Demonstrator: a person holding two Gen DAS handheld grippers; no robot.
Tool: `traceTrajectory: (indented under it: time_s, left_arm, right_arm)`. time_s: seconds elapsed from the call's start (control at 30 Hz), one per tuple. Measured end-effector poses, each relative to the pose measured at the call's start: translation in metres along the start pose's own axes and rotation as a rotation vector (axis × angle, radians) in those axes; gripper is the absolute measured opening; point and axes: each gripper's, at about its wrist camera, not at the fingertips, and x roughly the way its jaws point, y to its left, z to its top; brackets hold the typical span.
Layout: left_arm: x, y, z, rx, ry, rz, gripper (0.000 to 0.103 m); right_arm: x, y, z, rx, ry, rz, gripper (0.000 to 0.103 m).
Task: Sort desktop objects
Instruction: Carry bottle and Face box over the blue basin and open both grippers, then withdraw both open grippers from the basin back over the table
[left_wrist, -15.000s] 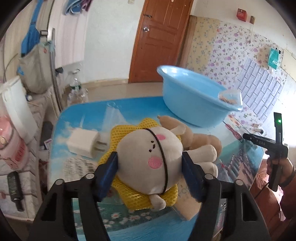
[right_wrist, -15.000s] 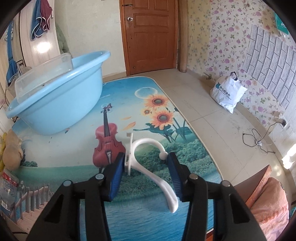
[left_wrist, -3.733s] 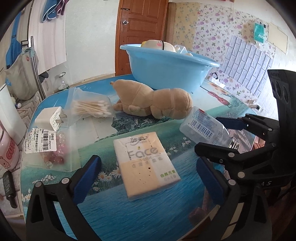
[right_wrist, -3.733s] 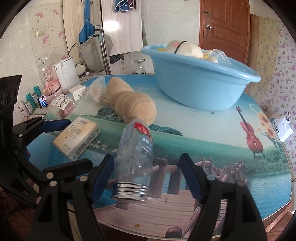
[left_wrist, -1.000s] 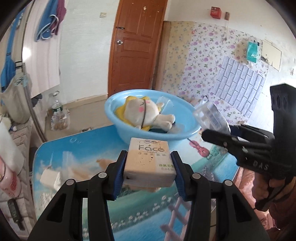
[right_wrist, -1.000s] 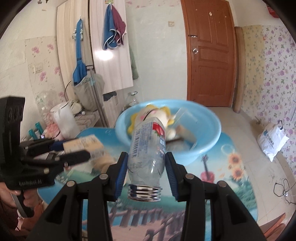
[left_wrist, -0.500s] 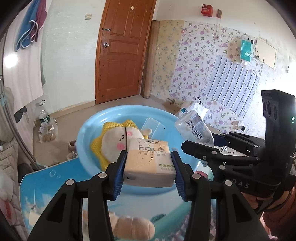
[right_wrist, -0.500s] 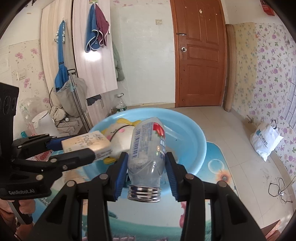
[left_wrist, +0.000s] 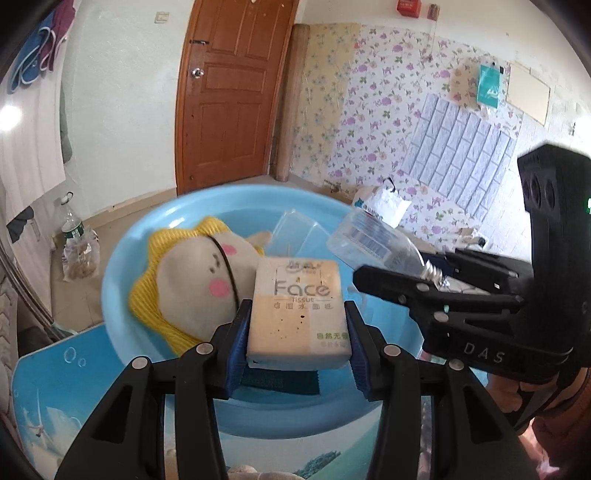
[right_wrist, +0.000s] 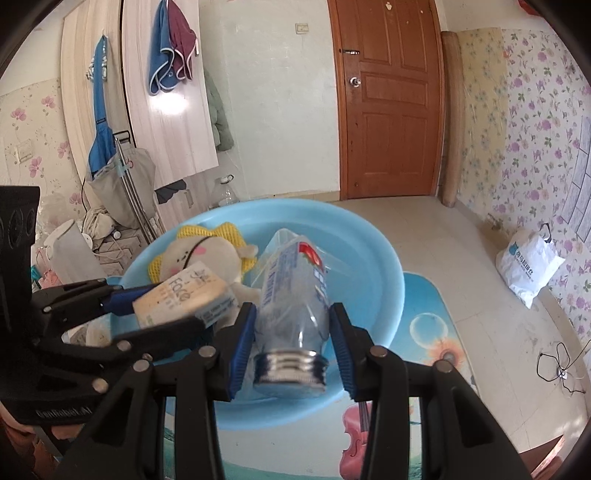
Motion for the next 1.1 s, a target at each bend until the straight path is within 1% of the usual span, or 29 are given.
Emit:
traceTrajectory:
  time_s: [0.03, 0.07, 0.13, 0.17, 0.27, 0.33, 0.4, 0.43, 0.47, 0.53, 0.6, 0.97, 1.03, 1.07, 1.1]
  left_arm:
    - [-0.001, -0.004, -0.002, 0.020, -0.006, 0.013, 0.047]
    - [-0.001, -0.005, -0.004, 0.027, -0.004, 0.008, 0.048]
    - [-0.005, -0.009, -0.006, 0.032, -0.006, -0.005, 0.054]
    - [-0.008, -0.010, -0.006, 0.038, -0.012, 0.002, 0.057]
    - [-0.012, -0.013, -0.003, 0.053, -0.027, 0.035, 0.060]
    - [-0.015, -0.011, -0.001, 0.045, -0.031, 0.033, 0.062]
    - [-0.020, -0.008, 0.001, 0.032, -0.038, 0.034, 0.069]
    - [-0.023, -0.007, 0.001, 0.026, -0.043, 0.035, 0.071]
    - [-0.026, -0.007, 0.000, 0.021, -0.045, 0.043, 0.072]
    - [-0.029, -0.007, -0.002, 0.014, -0.046, 0.039, 0.072]
    - [-0.032, -0.007, -0.005, 0.014, -0.044, 0.031, 0.072]
    - [-0.047, -0.016, -0.017, 0.018, -0.035, 0.039, 0.072]
    - [-0.047, -0.017, -0.021, 0.009, -0.016, 0.042, 0.077]
    - [-0.050, -0.018, -0.023, 0.014, -0.013, 0.053, 0.082]
    - [-0.050, -0.020, -0.025, 0.014, 0.001, 0.066, 0.084]
  right_arm:
    - [0.001, 0.000, -0.001, 0.000, 0.002, 0.002, 0.040]
    - [0.001, 0.000, -0.001, 0.000, 0.003, 0.003, 0.040]
    - [0.003, -0.001, -0.002, 0.006, 0.010, 0.009, 0.040]
    - [0.005, -0.002, -0.002, 0.012, 0.014, 0.017, 0.040]
    - [0.005, -0.002, 0.000, 0.029, 0.019, 0.033, 0.040]
    - [0.003, -0.004, 0.001, 0.049, 0.015, 0.046, 0.040]
    - [0.002, -0.004, 0.003, 0.059, 0.013, 0.039, 0.041]
    - [0.000, -0.004, 0.003, 0.057, 0.008, 0.029, 0.042]
    - [-0.002, -0.004, 0.003, 0.050, -0.002, 0.012, 0.043]
    - [-0.006, -0.002, 0.003, 0.036, -0.019, -0.007, 0.050]
    - [-0.011, -0.001, 0.002, 0.038, -0.030, -0.002, 0.054]
    - [-0.027, -0.001, -0.012, 0.057, -0.028, -0.006, 0.054]
    - [-0.029, -0.001, -0.016, 0.057, -0.025, -0.008, 0.054]
    - [-0.030, 0.000, -0.018, 0.056, -0.023, -0.010, 0.054]
    - [-0.031, 0.001, -0.020, 0.056, -0.021, -0.013, 0.054]
